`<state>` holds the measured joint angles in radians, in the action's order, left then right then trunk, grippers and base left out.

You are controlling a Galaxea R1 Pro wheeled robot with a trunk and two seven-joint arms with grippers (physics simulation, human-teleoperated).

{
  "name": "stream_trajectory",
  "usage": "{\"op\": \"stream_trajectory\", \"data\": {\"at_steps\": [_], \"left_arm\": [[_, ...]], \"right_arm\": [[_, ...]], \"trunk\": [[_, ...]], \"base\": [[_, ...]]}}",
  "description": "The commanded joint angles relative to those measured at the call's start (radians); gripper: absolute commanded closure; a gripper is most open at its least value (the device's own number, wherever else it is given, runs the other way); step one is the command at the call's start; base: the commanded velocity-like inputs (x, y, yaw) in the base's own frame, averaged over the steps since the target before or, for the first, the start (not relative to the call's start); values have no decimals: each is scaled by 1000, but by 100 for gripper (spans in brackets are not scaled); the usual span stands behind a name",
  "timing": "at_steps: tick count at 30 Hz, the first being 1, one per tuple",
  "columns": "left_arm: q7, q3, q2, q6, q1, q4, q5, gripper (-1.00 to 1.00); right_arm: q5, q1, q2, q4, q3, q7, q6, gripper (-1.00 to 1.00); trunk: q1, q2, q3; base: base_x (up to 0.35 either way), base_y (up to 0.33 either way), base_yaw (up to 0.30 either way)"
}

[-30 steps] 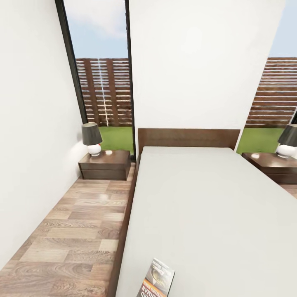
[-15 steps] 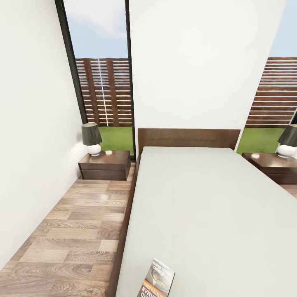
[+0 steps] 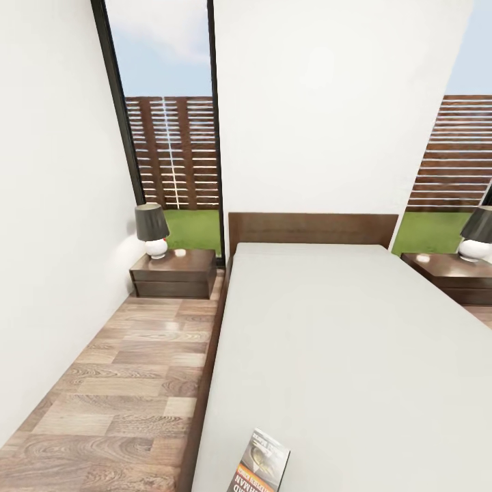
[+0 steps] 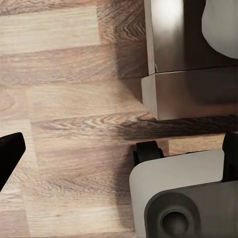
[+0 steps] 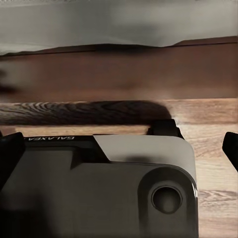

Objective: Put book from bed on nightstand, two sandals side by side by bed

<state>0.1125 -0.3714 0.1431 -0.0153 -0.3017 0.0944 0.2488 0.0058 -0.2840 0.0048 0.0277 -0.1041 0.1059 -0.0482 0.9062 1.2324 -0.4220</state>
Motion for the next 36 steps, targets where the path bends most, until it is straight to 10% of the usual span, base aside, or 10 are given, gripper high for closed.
{"op": "stream_trajectory", "data": {"at_steps": [1, 36], "left_arm": [[3, -8, 1, -2, 0, 1, 10, -100], [3, -9, 0, -1, 0, 1, 10, -100]], "right_arm": [[0, -1, 0, 3, -8, 3, -5, -100], [-7, -1, -2, 4, -11, 3, -4, -100]], "trunk": [[0, 1, -1], [0, 1, -1]], "base": [[0, 0, 0], [0, 0, 0]]}}
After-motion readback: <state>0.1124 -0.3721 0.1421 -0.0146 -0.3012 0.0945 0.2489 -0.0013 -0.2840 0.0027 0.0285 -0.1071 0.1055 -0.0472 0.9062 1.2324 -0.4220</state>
